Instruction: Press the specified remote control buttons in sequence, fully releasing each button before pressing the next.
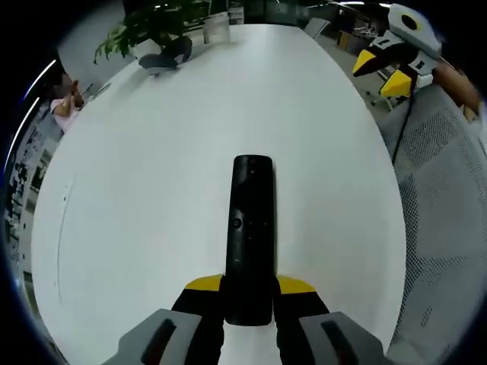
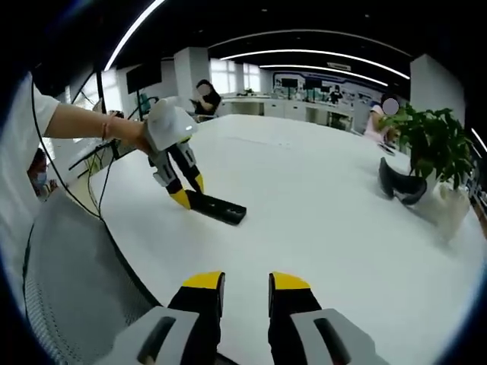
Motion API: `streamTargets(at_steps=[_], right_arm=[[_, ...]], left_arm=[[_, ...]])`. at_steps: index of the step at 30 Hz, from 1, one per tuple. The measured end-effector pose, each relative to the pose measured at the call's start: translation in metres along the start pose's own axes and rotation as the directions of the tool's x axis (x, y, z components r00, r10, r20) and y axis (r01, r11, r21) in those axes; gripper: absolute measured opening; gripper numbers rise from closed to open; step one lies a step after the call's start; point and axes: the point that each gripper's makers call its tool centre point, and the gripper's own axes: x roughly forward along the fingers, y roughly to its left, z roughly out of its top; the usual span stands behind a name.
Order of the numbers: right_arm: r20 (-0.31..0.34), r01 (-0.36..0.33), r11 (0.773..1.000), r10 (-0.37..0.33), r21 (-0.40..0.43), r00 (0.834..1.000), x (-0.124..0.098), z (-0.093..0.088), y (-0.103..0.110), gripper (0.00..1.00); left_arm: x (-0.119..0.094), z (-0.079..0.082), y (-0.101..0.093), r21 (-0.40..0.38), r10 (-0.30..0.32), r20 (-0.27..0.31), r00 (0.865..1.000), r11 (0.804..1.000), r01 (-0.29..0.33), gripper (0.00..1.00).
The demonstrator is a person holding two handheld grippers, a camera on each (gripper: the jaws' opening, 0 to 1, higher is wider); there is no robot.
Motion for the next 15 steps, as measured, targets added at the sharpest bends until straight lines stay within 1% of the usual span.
streamTargets(at_steps=[9,15], right_arm=[[-0.021,-0.072,0.995,0.071,-0.074,0.997,0.015,0.009,0.016,0.19],[-0.022,-0.111,0.988,0.109,-0.104,0.994,0.020,0.014,0.026,0.19]], left_arm=[[-0.003,-0.005,-0.032,-0.012,-0.005,0.001,1.000,1.000,0.005,0.22],[-0.004,-0.007,-0.046,-0.023,-0.003,0.006,1.000,1.000,0.003,0.22]])
